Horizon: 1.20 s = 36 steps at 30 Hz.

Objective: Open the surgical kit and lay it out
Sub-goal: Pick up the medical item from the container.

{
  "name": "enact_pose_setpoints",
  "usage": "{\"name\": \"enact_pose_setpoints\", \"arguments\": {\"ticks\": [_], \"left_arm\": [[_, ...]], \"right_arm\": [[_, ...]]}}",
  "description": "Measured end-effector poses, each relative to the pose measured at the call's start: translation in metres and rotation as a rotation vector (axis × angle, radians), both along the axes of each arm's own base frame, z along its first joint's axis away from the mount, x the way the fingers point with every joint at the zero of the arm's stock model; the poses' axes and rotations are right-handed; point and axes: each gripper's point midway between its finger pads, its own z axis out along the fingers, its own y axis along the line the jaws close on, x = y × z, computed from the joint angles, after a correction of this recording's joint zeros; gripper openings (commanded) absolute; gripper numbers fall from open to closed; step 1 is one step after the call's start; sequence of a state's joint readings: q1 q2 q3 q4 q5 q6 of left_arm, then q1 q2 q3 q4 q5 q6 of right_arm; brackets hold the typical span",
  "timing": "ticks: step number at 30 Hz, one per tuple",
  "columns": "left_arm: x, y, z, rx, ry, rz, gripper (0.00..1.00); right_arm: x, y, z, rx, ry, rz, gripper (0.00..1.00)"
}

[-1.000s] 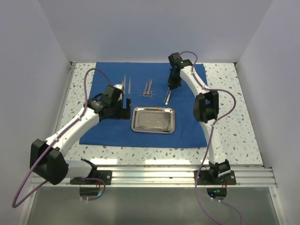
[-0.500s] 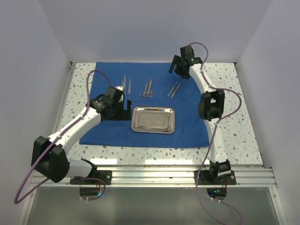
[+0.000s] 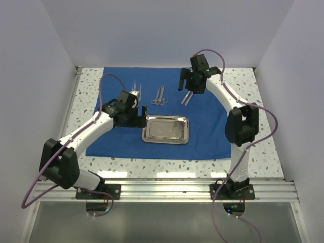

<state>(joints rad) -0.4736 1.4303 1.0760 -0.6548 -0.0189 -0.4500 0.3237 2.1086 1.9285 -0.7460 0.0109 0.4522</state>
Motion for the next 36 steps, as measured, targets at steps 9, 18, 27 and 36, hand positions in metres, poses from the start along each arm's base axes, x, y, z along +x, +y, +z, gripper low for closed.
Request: {"name": "enact_pose_setpoints", "arguments": {"ticks": [9,18,27,36], "left_arm": [[-0.004,-0.004,0.01,-0.035,-0.026,-0.04,0.94],[-0.031,0.01,0.036,-0.071,-0.109,-0.038,0.94],[-0.052,0.023,0.035,-0.054,-0.093,-0.034,0.94],[-0.058,0.031,0.032,-0.012,-0.078,-0.044,0.95]], "right_arm": [[-0.094,0.057,-0.017,-0.008,0.103,0.169,0.77],[-0.12,0.049,-0.065,-0.052,0.265,0.12,0.72],[-0.126,0.051,-0.083,-0.08,0.303,0.095,0.65],[-0.135,0.052,-0.11,-0.147,0.343,0.079,0.28]]}}
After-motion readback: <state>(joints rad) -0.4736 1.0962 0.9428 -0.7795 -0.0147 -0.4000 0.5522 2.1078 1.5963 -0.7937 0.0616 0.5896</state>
